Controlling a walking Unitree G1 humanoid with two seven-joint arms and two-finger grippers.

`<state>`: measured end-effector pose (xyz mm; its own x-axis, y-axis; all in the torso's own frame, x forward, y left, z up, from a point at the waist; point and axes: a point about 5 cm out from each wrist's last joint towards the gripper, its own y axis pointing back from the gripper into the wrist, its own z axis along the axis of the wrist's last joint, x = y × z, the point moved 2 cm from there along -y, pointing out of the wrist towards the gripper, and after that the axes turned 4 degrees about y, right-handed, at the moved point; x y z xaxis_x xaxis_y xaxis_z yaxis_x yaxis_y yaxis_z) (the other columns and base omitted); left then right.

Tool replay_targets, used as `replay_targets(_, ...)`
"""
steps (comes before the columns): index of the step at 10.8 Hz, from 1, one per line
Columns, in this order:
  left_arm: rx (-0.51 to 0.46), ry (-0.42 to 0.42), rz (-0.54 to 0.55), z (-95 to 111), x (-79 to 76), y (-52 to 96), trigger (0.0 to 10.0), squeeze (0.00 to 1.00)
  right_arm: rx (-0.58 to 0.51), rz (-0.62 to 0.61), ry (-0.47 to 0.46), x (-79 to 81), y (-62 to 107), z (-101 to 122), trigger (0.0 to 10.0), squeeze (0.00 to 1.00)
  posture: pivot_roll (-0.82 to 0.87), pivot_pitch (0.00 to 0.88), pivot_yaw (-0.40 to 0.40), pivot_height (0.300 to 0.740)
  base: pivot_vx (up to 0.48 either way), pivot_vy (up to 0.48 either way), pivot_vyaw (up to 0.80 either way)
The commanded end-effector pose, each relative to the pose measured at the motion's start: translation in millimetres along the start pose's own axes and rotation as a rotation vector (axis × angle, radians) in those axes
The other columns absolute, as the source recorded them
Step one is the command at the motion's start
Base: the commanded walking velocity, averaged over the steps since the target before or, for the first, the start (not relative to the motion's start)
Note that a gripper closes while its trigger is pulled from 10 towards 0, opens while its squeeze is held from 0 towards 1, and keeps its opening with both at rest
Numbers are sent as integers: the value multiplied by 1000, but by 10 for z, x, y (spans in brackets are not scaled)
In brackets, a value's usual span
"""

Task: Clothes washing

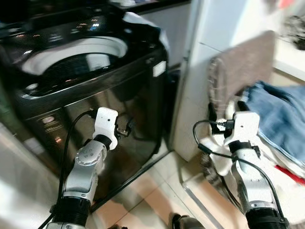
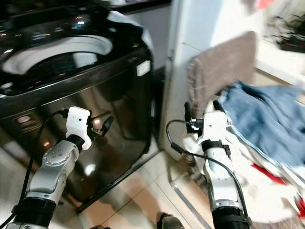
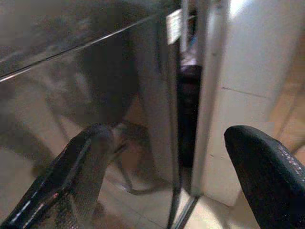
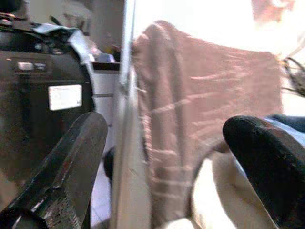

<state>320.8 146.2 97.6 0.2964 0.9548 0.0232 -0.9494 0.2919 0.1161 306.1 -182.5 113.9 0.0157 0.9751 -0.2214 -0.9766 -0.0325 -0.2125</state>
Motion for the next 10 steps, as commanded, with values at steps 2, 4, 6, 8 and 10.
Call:
replay_targets(2, -53, -56, -61, 109, -123, -43, 10000, 0, -15, -12, -14, 6, -25, 63, 10000, 0, -154, 0, 36, 711, 0, 0, -531)
replay_targets(4, -53, -58, -78, 93, -120, -47, 10000, 0, 18, -7, -47, 33, -45, 7, 10000, 0, -159, 0, 36, 711, 0, 0, -534)
replay_targets(6, -81, -105, -106, 133, -129, -35, 10000, 0, 20, 9, -48, 57, -77, 8, 10000, 0, -155, 0, 34, 711, 0, 0, -534)
replay_targets(8, -92, -131, -121, 138, -152, -21, 10000, 0, 43, 5, -52, 47, -83, -43, 10000, 0, -147, 0, 31, 711, 0, 0, -534)
replay_targets(10, -113, -142, -134, 181, -183, -43, 10000, 0, 55, 5, -58, 51, -100, -65, 10000, 0, -143, 0, 25, 711, 0, 0, -534)
